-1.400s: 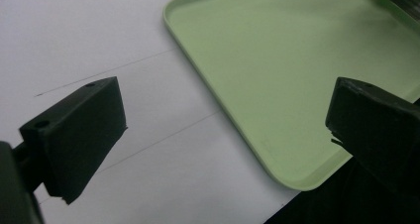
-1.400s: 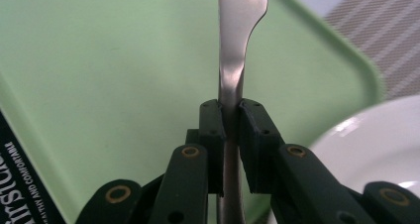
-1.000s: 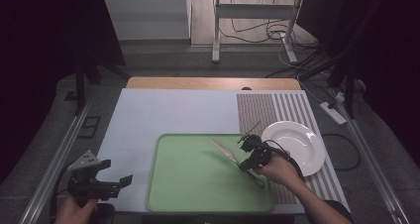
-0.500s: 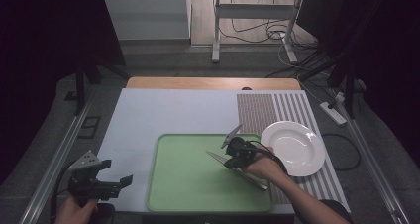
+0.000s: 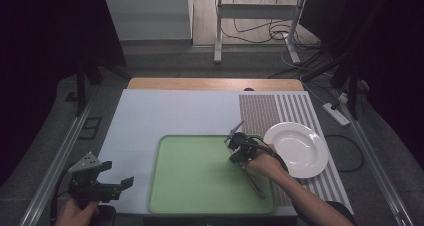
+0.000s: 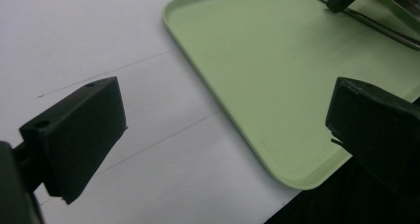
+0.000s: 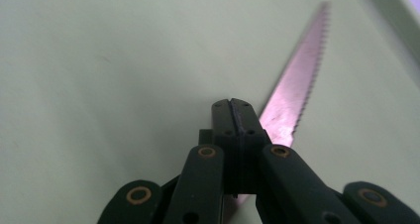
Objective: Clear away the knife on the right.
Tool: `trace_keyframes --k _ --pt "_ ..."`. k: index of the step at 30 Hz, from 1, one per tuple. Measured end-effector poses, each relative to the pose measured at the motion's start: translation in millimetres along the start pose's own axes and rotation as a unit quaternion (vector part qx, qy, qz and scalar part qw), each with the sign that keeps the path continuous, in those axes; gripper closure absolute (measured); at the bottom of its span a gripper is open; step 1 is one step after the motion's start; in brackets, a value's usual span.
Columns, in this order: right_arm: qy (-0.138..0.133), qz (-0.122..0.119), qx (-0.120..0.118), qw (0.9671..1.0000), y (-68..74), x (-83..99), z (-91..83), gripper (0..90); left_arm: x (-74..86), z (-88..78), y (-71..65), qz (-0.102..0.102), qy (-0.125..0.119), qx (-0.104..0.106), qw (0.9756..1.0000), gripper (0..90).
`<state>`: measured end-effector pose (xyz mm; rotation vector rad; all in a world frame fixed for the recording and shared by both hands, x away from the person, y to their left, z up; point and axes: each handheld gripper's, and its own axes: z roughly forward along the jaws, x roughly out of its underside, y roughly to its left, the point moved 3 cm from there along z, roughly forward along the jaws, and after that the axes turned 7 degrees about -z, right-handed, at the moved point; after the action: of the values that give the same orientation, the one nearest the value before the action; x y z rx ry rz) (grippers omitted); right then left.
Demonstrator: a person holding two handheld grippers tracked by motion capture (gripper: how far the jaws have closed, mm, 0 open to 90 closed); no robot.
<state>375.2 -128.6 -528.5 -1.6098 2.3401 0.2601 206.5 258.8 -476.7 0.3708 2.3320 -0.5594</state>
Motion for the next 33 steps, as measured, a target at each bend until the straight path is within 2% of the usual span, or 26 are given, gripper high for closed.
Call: trace_keyframes --k 4,18,24,33 --pt "0.006 0.011 0.003 0.9999 -5.4 11.5 -5.5 90.0 -0.1 0.1 0.2 -0.001 0.001 0.001 1.0 2.0" --pt "0.019 0.06 -0.011 0.9979 -17.5 51.5 -22.7 90.0 -0.1 -0.1 -0.2 0.001 0.0 0.0 1.0 2.0" --pt "0.014 0.075 -0.011 0.997 -20.4 63.3 -27.2 90.0 -0.1 -0.1 -0.3 0.002 0.0 0.0 1.0 2.0" --pt "0.009 0.083 -0.009 0.9965 -17.6 72.2 -30.5 90.0 -0.2 0.2 -0.2 0.002 0.001 -0.001 1.0 2.0"
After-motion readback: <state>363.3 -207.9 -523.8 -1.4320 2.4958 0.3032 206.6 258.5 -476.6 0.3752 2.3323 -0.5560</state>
